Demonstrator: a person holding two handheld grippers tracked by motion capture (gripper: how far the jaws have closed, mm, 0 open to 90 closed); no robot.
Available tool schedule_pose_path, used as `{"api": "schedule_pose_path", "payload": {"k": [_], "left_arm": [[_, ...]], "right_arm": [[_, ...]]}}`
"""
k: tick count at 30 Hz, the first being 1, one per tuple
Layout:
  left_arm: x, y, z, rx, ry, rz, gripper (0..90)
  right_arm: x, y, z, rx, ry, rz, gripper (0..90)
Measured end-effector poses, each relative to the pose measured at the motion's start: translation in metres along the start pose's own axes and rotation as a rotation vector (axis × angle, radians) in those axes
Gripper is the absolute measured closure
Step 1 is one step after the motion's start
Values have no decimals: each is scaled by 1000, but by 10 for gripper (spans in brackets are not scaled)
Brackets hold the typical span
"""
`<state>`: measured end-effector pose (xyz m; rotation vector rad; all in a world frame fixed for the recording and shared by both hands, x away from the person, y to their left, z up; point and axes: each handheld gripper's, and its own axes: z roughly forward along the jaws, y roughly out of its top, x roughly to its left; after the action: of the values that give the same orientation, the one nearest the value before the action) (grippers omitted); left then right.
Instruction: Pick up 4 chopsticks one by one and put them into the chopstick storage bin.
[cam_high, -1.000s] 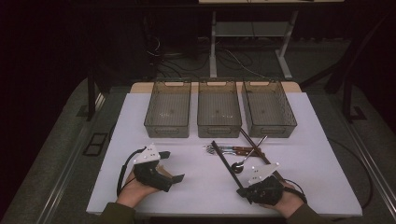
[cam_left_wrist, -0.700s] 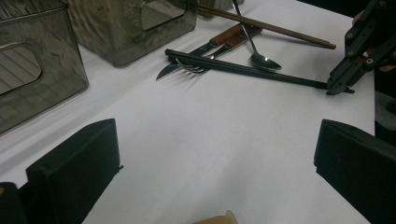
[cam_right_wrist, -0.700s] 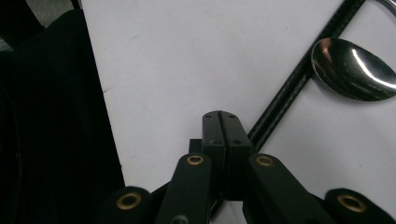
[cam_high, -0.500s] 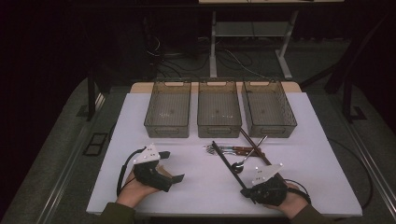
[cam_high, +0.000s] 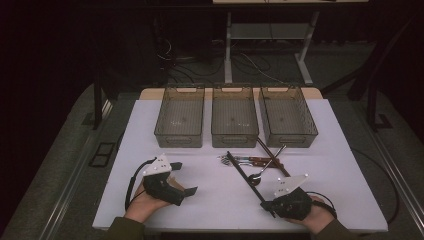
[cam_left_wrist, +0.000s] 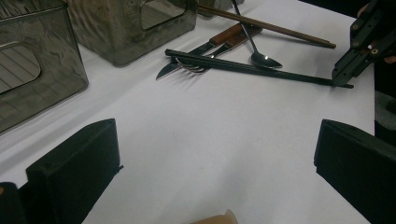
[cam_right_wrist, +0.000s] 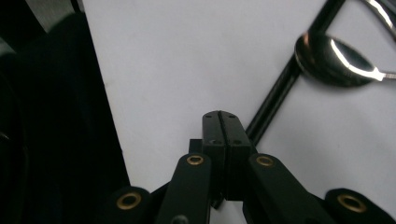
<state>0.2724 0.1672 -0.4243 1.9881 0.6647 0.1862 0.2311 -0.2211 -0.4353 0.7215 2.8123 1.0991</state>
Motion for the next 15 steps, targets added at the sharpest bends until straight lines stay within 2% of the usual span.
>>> {"api": "schedule_pose_path", "payload": {"k": [4, 6, 7, 10, 11, 15], "left_arm": [[0, 0, 1, 2, 0, 2, 0], [0, 0, 1, 3, 1, -1, 0], [0, 0, 1, 4, 1, 1, 0], [0, 0, 1, 4, 0, 2, 0], [0, 0, 1, 1, 0, 0, 0], [0, 0, 1, 1, 0, -5, 0]], "right_arm": [[-6, 9, -2, -37, -13, 11, 893], [-17, 21, -1, -67, -40, 35, 894], [-17, 21, -1, -67, -40, 35, 894], [-32, 37, 7, -76, -74, 62, 893], [-32, 37, 7, -76, -74, 62, 893], [-49, 56, 20, -67, -116, 79, 894]]}}
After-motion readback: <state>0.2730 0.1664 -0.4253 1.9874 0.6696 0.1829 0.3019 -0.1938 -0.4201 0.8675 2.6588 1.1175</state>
